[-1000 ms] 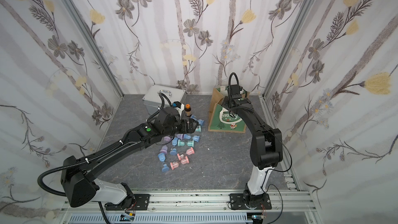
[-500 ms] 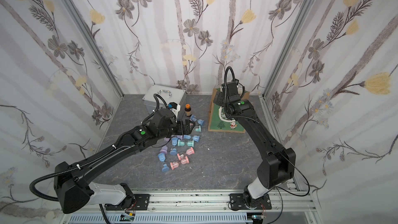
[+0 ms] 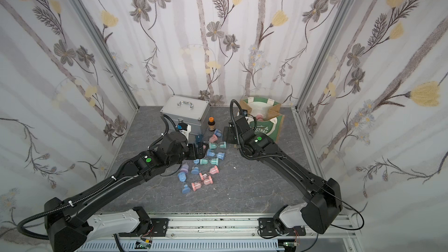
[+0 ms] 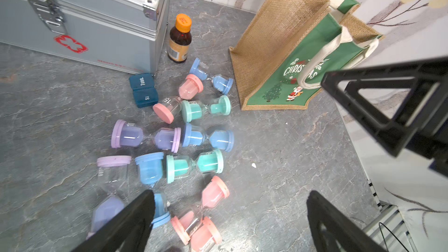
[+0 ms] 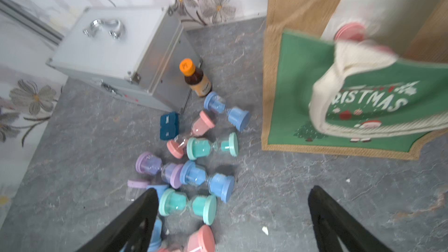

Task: Put the hourglass into the canvas bag
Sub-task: Pick up the hourglass from the center of the board.

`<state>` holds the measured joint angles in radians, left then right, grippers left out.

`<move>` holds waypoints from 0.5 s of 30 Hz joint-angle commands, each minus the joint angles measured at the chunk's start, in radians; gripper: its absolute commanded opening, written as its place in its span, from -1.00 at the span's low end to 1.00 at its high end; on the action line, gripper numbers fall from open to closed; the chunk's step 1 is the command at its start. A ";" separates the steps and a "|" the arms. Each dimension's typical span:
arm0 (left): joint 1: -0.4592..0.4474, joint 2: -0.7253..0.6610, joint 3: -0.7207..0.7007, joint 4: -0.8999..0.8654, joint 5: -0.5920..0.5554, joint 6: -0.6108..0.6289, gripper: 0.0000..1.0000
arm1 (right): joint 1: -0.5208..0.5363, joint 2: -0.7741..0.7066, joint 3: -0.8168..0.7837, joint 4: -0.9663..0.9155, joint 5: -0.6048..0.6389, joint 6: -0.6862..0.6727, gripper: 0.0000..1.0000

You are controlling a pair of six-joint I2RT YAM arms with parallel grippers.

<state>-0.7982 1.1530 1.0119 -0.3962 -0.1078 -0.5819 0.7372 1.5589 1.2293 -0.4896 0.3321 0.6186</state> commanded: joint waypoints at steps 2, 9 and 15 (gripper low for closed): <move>0.001 -0.021 -0.027 -0.026 -0.029 -0.026 1.00 | 0.084 0.031 -0.098 0.130 -0.065 0.049 0.85; 0.001 -0.056 -0.084 -0.028 -0.056 -0.059 1.00 | 0.140 0.133 -0.192 0.236 -0.186 0.033 0.74; 0.002 -0.086 -0.123 -0.043 -0.077 -0.073 1.00 | 0.194 0.176 -0.202 0.242 -0.181 0.176 0.65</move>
<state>-0.7982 1.0779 0.8970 -0.4286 -0.1509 -0.6331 0.9165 1.7206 1.0256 -0.3092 0.1593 0.7113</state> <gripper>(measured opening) 0.997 0.832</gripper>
